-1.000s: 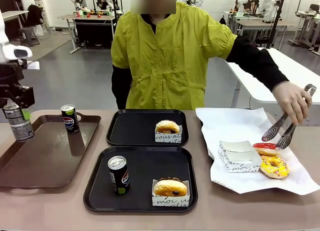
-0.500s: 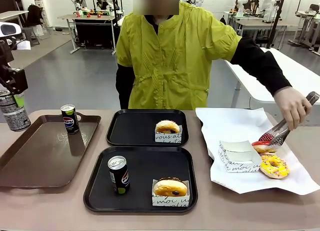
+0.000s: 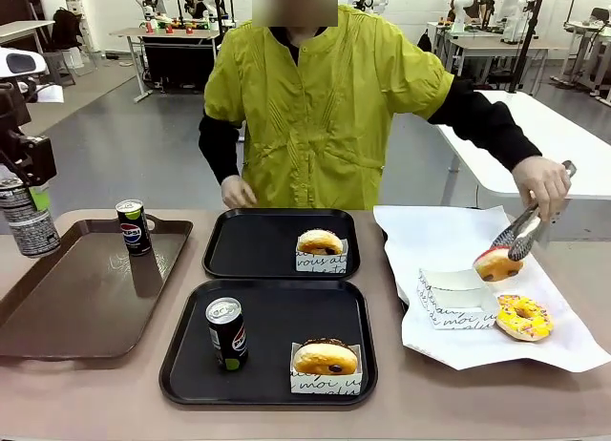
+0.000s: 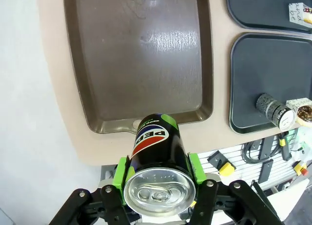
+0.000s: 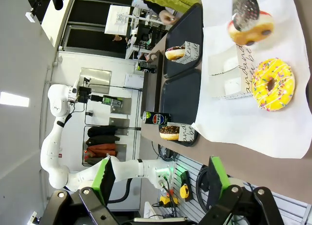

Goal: Set up donuts and drinks on trays.
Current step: Pick up one Pepsi coke from the Handle tray and place it on the Flat Tray without a Pepsi coke.

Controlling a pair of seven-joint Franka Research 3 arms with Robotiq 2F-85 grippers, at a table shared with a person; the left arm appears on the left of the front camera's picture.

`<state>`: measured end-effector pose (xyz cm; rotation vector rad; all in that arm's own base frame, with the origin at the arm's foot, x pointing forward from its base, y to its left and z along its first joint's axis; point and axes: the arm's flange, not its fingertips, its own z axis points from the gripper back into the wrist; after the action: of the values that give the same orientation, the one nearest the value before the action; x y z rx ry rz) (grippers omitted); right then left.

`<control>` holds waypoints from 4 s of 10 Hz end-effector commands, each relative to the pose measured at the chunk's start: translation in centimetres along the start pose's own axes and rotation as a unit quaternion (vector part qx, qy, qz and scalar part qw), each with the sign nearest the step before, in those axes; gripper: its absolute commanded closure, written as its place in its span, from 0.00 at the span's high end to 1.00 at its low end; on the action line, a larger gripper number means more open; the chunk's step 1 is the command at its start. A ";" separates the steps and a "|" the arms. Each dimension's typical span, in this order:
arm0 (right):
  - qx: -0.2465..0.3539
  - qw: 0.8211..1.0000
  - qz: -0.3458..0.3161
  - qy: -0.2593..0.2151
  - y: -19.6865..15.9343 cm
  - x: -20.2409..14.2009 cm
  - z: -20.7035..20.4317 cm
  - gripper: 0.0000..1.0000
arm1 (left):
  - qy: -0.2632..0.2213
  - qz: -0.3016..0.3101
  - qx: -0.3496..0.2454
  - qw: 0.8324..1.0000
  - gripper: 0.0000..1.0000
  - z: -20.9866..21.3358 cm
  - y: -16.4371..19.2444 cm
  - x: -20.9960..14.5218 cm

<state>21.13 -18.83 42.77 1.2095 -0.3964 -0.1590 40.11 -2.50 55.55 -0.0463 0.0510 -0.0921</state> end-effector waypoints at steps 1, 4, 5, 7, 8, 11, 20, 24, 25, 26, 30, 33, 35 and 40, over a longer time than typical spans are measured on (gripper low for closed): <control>0.011 1.000 0.007 -0.002 0.0 0.2 0.0 1.00 | -0.025 -0.030 0.014 0.999 0.59 -0.8 -4.6 1.3; 0.011 1.000 0.007 -0.002 0.0 0.2 0.0 1.00 | -0.030 -0.070 0.033 0.997 0.59 -3.0 -10.8 3.5; 0.011 1.000 0.007 -0.002 0.0 0.2 0.0 1.00 | -0.034 -0.087 0.029 0.995 0.59 -3.9 -12.8 4.2; 0.011 1.000 0.007 -0.002 0.0 0.2 0.0 1.00 | -0.040 -0.131 0.002 0.991 0.59 -6.3 -15.2 5.4; 0.011 1.000 0.007 -0.002 0.0 0.2 0.0 1.00 | -0.021 -0.150 0.001 0.988 0.59 -7.0 -14.9 5.3; 0.011 1.000 0.007 -0.002 0.0 0.2 0.0 1.00 | 0.021 -0.186 -0.027 0.982 0.59 -0.6 -5.6 -3.4; 0.011 1.000 0.007 -0.002 0.0 0.2 0.0 1.00 | 0.010 -0.176 -0.047 0.983 0.59 1.2 -2.2 -7.8; 0.011 1.000 0.007 -0.002 0.0 0.2 0.0 1.00 | 0.014 -0.170 -0.047 0.984 0.59 0.9 -2.2 -7.5; 0.011 1.000 0.007 -0.002 0.0 0.2 0.0 1.00 | 0.007 -0.195 -0.039 0.980 0.59 0.6 -3.7 -6.3; 0.011 1.000 0.007 -0.002 0.0 0.2 0.0 1.00 | 0.002 -0.198 -0.028 0.980 0.59 0.3 -5.1 -5.3; 0.011 1.000 0.007 -0.002 0.0 0.2 0.0 1.00 | -0.052 -0.204 0.017 0.977 0.59 -0.3 -11.6 -1.1; 0.011 1.000 0.007 -0.002 0.0 0.2 0.0 1.00 | -0.083 -0.222 0.031 0.971 0.59 -2.0 -15.6 1.9; 0.011 1.000 0.007 -0.002 0.0 0.2 0.0 1.00 | -0.096 -0.234 0.037 0.967 0.59 -3.5 -18.2 4.2; 0.011 1.000 0.007 -0.002 0.0 0.2 0.0 1.00 | -0.009 -0.243 0.048 0.969 0.59 -4.2 -16.5 4.1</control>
<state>21.14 -18.82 42.76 1.2096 -0.3954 -0.1589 44.41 -21.76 49.16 0.0083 -0.0648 -0.5869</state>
